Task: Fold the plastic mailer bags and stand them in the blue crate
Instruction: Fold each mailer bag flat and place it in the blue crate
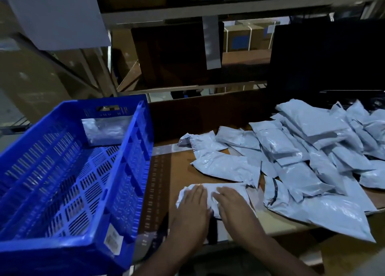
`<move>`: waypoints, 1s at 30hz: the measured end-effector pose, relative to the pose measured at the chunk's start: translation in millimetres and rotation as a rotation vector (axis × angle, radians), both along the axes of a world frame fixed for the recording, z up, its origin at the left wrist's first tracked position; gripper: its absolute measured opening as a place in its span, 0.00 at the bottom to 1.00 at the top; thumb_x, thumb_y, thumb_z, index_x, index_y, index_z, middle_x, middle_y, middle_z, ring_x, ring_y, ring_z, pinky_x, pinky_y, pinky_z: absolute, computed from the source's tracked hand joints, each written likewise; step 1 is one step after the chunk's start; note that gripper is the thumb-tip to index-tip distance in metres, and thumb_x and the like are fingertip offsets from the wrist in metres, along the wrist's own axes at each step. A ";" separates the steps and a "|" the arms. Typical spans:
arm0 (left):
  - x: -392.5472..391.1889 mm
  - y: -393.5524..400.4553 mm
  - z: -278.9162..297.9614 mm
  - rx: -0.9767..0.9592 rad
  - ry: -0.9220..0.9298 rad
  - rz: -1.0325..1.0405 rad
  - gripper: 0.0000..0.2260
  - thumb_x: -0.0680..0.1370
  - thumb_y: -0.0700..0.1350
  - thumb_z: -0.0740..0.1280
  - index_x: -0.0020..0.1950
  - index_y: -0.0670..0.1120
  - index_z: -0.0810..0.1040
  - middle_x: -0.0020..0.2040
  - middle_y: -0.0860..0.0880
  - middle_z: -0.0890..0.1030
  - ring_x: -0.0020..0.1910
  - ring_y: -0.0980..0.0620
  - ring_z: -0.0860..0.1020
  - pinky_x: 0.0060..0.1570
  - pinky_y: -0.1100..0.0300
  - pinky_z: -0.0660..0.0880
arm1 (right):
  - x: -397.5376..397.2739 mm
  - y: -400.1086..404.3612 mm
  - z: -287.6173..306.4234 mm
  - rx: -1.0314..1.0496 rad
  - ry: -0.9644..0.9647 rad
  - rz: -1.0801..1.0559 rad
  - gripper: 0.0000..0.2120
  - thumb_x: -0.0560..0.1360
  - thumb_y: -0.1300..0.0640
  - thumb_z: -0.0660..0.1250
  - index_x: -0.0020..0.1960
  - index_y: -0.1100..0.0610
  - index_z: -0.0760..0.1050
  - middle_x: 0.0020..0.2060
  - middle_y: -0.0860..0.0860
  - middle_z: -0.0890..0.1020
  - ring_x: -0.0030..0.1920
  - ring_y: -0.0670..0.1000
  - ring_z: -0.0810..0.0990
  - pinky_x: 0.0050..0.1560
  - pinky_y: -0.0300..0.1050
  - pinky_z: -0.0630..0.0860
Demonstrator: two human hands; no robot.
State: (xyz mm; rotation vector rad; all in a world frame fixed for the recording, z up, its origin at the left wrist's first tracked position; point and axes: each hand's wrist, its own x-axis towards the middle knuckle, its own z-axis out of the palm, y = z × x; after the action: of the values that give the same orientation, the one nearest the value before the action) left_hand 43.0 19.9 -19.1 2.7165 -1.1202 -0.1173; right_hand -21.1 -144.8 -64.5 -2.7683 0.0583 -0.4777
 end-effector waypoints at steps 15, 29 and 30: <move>1.2 17.7 -28.2 0.119 0.017 -0.041 0.42 0.74 0.71 0.27 0.83 0.51 0.39 0.81 0.54 0.34 0.80 0.56 0.33 0.79 0.48 0.38 | -8.8 0.1 -7.5 -0.070 0.117 -0.012 0.21 0.78 0.54 0.68 0.71 0.47 0.74 0.73 0.51 0.73 0.73 0.51 0.71 0.77 0.46 0.56; 15.4 14.3 4.9 -0.085 -0.024 0.135 0.18 0.86 0.53 0.55 0.75 0.54 0.70 0.74 0.57 0.71 0.73 0.55 0.65 0.75 0.57 0.59 | -1.5 -15.0 27.1 0.098 0.173 -0.033 0.15 0.80 0.49 0.61 0.67 0.43 0.72 0.70 0.43 0.69 0.72 0.47 0.64 0.73 0.46 0.59; 15.3 12.5 5.5 -0.058 -0.026 0.133 0.19 0.86 0.52 0.54 0.78 0.53 0.67 0.77 0.56 0.67 0.77 0.55 0.61 0.77 0.57 0.53 | 0.5 -11.1 29.4 0.082 0.139 -0.035 0.16 0.80 0.49 0.61 0.67 0.45 0.72 0.70 0.44 0.70 0.72 0.48 0.66 0.72 0.45 0.60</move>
State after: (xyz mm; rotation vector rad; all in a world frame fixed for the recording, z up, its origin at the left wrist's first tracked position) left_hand 58.3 32.4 -13.6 2.7380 -0.9307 -0.0295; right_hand -20.6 -155.9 -35.1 -2.7191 0.1557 -0.2847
